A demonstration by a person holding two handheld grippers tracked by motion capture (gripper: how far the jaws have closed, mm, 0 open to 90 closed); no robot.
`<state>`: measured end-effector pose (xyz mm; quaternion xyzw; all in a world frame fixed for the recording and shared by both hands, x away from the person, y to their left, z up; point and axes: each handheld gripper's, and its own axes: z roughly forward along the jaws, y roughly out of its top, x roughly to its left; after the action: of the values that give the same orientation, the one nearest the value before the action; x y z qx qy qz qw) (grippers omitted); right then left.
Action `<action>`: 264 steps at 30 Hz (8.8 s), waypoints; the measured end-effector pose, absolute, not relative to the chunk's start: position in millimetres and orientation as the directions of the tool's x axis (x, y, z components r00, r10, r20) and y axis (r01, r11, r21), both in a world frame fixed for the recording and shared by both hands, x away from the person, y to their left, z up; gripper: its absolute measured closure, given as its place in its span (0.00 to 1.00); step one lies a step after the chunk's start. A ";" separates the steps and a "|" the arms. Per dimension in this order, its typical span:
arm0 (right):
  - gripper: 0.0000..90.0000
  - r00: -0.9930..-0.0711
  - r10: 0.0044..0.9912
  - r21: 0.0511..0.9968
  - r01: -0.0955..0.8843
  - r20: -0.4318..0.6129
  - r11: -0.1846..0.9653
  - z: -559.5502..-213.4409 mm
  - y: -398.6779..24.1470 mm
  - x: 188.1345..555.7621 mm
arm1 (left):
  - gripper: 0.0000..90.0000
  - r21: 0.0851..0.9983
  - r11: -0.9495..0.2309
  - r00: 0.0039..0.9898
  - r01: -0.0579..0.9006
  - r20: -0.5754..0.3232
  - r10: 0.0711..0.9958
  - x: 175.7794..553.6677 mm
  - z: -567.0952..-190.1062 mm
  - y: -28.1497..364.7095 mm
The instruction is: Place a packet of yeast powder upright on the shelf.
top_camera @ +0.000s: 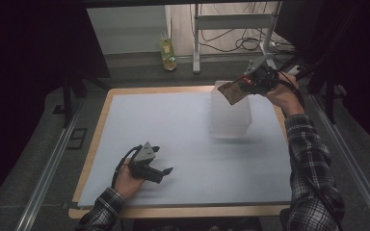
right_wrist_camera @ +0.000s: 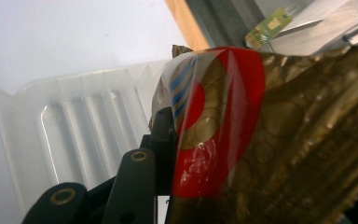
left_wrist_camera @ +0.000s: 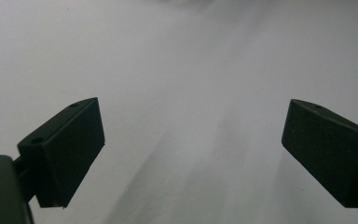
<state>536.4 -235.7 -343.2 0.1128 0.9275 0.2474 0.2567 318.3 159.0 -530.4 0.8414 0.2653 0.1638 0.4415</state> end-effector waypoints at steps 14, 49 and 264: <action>0.77 -0.886 0.180 0.387 0.001 -0.426 0.922 -362.8 -220.9 547.7 | 0.07 0.829 -0.465 0.808 0.310 0.029 0.589 319.0 -531.6 159.6; 0.58 -0.893 0.263 0.429 0.090 -0.365 0.899 -395.0 -180.7 565.6 | 0.07 0.818 -0.487 0.816 0.305 0.038 0.576 318.1 -531.9 157.2; 0.00 -0.826 0.560 0.754 0.322 -0.072 0.573 -485.9 -250.9 334.4 | 0.01 0.829 -0.423 0.786 0.366 -0.032 0.617 317.8 -530.0 166.2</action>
<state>334.4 -250.9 -485.9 0.2525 0.8734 0.3871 0.1532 317.8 166.2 -530.0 0.8317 0.2957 0.1400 0.4486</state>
